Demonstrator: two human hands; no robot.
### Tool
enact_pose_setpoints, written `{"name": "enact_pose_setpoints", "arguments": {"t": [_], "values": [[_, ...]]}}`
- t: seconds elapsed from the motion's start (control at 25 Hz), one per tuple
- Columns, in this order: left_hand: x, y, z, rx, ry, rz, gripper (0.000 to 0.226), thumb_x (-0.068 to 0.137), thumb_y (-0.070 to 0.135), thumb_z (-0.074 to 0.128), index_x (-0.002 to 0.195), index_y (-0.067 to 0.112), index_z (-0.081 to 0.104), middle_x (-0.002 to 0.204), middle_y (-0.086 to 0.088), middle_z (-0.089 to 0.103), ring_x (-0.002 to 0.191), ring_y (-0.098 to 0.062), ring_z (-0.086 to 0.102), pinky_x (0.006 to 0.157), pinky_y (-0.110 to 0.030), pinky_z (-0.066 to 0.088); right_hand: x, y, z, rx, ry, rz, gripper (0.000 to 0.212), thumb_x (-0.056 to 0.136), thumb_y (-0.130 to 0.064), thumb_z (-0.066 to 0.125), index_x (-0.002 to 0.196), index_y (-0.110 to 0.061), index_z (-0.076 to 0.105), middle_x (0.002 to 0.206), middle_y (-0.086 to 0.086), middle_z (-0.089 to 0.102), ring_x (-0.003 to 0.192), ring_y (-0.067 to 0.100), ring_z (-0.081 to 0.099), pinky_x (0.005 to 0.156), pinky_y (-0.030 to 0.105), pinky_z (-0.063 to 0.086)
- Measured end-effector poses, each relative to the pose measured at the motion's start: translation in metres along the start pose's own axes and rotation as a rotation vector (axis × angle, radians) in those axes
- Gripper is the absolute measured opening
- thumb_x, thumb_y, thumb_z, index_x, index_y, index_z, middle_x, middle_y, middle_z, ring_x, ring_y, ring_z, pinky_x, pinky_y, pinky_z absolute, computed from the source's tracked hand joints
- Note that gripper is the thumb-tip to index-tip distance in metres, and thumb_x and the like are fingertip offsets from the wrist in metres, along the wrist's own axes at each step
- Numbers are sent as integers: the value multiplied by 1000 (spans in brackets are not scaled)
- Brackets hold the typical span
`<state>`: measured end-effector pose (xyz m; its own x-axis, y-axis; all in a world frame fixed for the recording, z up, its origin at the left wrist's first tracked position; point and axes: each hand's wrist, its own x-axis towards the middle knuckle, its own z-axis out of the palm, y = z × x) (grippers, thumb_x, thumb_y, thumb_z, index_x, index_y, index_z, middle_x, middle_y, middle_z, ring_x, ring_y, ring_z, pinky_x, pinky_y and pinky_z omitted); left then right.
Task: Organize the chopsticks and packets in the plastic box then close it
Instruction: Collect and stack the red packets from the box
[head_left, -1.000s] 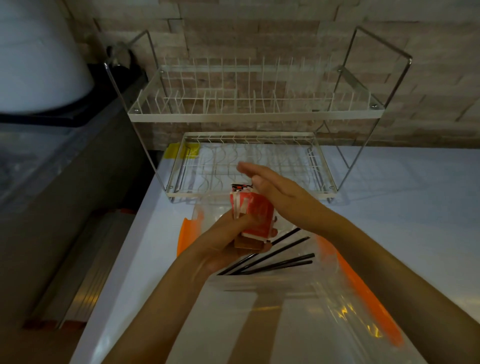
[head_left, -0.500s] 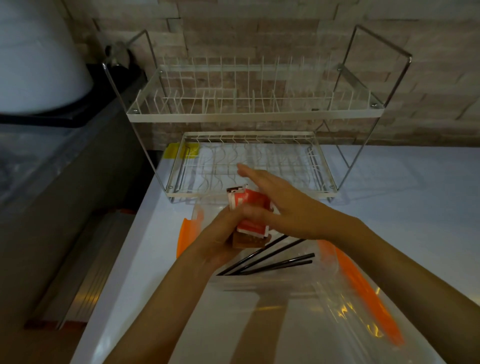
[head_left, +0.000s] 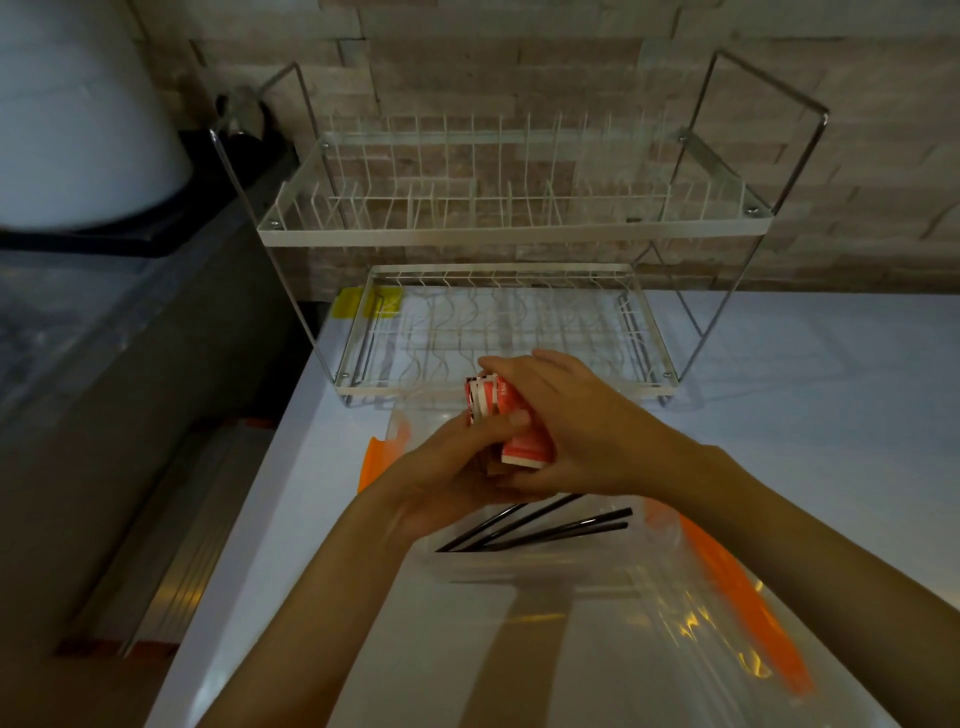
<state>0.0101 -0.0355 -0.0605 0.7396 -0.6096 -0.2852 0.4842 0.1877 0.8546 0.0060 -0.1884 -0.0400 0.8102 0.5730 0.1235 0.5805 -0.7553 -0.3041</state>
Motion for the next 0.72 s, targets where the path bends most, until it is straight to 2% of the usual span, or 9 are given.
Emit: {"name": "enact_pose_setpoints", "arguments": {"t": [0.12,0.24,0.4,0.56,0.64,0.72], "values": [[0,0,0,23,-7,-20,22,72,24,60,92,19,65,78,-1,74,75,-13,70,75,-32,58,-3,3,-1,24,3,-22,89,66,-59,54,138,-11,34,130,7,54,118,22,52,103,26,24],[1,-2,4,55,-13,-16,17,73,16,66,89,17,64,73,1,73,71,-10,71,68,-25,57,-2,0,-1,26,-37,-43,94,67,-54,69,141,-11,29,136,9,48,124,23,46,103,25,22],[1,-3,8,9,6,-3,15,76,8,55,87,14,62,68,1,72,67,-10,71,65,-26,58,-1,-4,1,63,-41,-15,95,71,-41,74,145,-12,21,141,8,40,127,19,40,98,18,21],[1,-2,10,28,46,20,23,85,-1,46,83,16,60,62,3,71,62,-7,70,60,-23,58,1,-7,3,52,6,-8,93,70,-37,75,143,-8,25,136,12,44,123,24,44,97,22,25],[1,-3,9,2,72,25,26,85,-4,44,82,16,61,60,3,71,60,-7,69,59,-22,57,0,-6,5,19,4,-15,101,68,-42,75,145,-7,19,140,13,42,125,24,42,100,25,22],[1,-2,8,-48,61,36,19,83,0,50,84,15,62,62,1,72,62,-9,70,60,-24,58,0,-5,7,8,4,-13,105,69,-44,74,146,-8,13,143,13,37,129,24,38,102,25,22]]}}
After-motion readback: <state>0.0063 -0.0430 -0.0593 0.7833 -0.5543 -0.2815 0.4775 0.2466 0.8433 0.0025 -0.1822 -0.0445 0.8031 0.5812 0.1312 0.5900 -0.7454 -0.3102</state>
